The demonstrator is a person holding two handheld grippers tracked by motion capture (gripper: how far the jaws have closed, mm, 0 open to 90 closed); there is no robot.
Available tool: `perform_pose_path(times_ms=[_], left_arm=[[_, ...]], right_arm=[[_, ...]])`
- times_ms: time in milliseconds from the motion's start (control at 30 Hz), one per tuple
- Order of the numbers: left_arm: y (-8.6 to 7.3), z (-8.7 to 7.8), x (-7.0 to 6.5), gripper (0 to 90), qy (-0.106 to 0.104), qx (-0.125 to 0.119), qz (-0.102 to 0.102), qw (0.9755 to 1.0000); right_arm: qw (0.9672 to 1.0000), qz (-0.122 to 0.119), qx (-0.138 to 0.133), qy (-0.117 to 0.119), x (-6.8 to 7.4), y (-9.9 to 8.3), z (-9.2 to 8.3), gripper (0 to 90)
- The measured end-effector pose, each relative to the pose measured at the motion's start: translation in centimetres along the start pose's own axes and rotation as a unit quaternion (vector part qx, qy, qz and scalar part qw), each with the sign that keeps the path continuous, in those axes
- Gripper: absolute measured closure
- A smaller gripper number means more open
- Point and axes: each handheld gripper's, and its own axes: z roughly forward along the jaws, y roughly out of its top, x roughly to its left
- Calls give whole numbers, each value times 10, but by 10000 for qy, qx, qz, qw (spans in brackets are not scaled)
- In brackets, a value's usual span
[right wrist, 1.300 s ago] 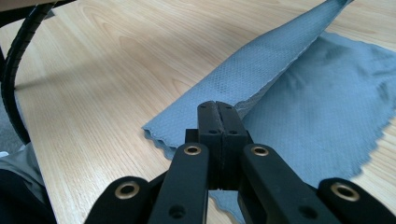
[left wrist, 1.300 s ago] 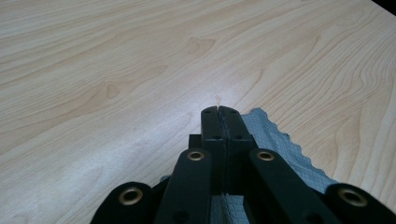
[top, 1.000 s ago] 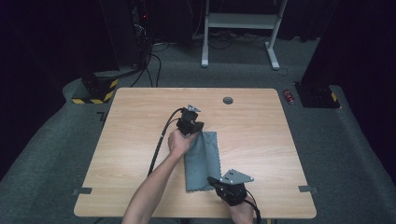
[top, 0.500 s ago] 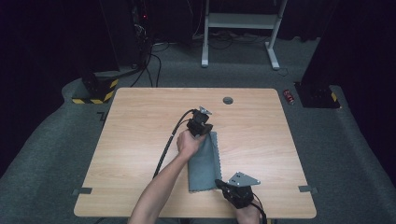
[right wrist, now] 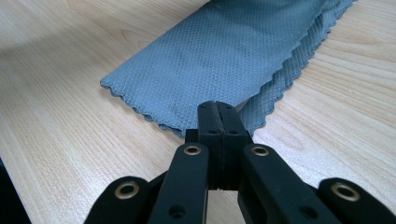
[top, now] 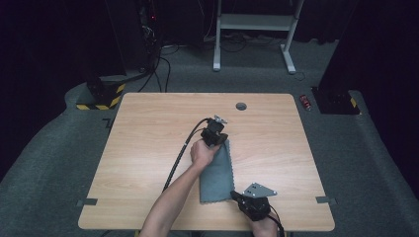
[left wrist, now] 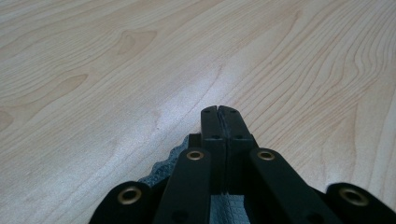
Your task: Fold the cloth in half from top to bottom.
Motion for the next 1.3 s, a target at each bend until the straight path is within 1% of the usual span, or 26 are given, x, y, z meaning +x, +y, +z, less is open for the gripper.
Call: perform_pose_path(times_ms=[100,133,267,300,333,367,400,467,533,600,667,700,733,800,833,900,933,967,1000,1033,1067,1167,1200,1233,1300], left_arm=[[-1,2,0,889,3,14,-4,10000],[-1,3,-1,883,6,19,-32,10000],[-2,6,-1,851,26,27,-4,10000],[-2,6,-1,807,39,14,12,10000],[-2,6,-2,807,56,4,11,10000],[-1,6,-2,780,63,-13,-25,10000],[-1,6,-1,719,76,-6,-33,10000],[-1,5,-1,647,78,-59,-108,9999],[0,1,0,581,102,-73,-72,9999],[-1,-4,0,534,126,-98,-87,9998],[-3,-10,2,505,141,-130,-38,9998],[-4,-14,2,497,137,-170,-72,9997],[-6,-17,4,476,141,-170,-63,9997],[-10,-25,6,465,169,-163,-35,9997],[-13,-30,7,458,202,-195,-20,9996],[-21,-40,9,449,204,-221,-28,9995],[-26,-45,10,447,199,-224,-43,9995],[-31,-49,10,443,210,-237,-42,9995],[-37,-54,10,443,203,-228,-44,9995],[-49,-63,10,439,194,-213,-42,9996],[-49,-63,10,439,194,-213,-42,9996],[-69,-74,5,436,163,-206,-50,9996],[-75,-77,4,436,114,-215,-72,9997],[-82,-80,1,435,70,-202,-117,9997],[-94,-85,-5,433,7,-209,-136,9997]], right_arm=[[10000,-20,53,-14,-1,-1,2,900],[10000,10,79,-20,0,-1,2,900],[9999,20,94,-59,-3,-2,1,900],[9999,33,105,-55,-4,-1,1,896],[9999,33,105,-55,-4,-1,1,896],[9999,33,111,-50,-5,-1,1,894],[9999,19,116,-49,-5,-1,1,882],[9999,35,112,-54,-5,-1,0,858],[9999,71,64,-51,-6,-1,0,826],[9999,105,19,-53,-8,-1,-1,803],[9999,144,-24,-50,-10,2,-3,789],[9999,146,-39,-60,-11,3,-4,784],[9998,127,-96,-95,-15,8,-6,775],[9998,141,-109,-101,-16,10,-6,772],[9997,144,-133,-112,-19,13,-7,770],[9997,125,-126,-165,-27,21,-4,771],[9997,120,-102,-173,-31,25,-2,772],[9998,101,-40,-178,-39,33,5,781],[9998,101,-40,-178,-39,33,5,781],[9997,74,8,-222,-46,43,13,789],[9997,74,8,-222,-46,43,13,789],[9996,-1,54,-278,-56,58,26,797],[9996,35,82,-263,-59,63,32,800],[9995,44,113,-275,-62,67,37,802],[9993,56,187,-328,-69,75,49,805]])
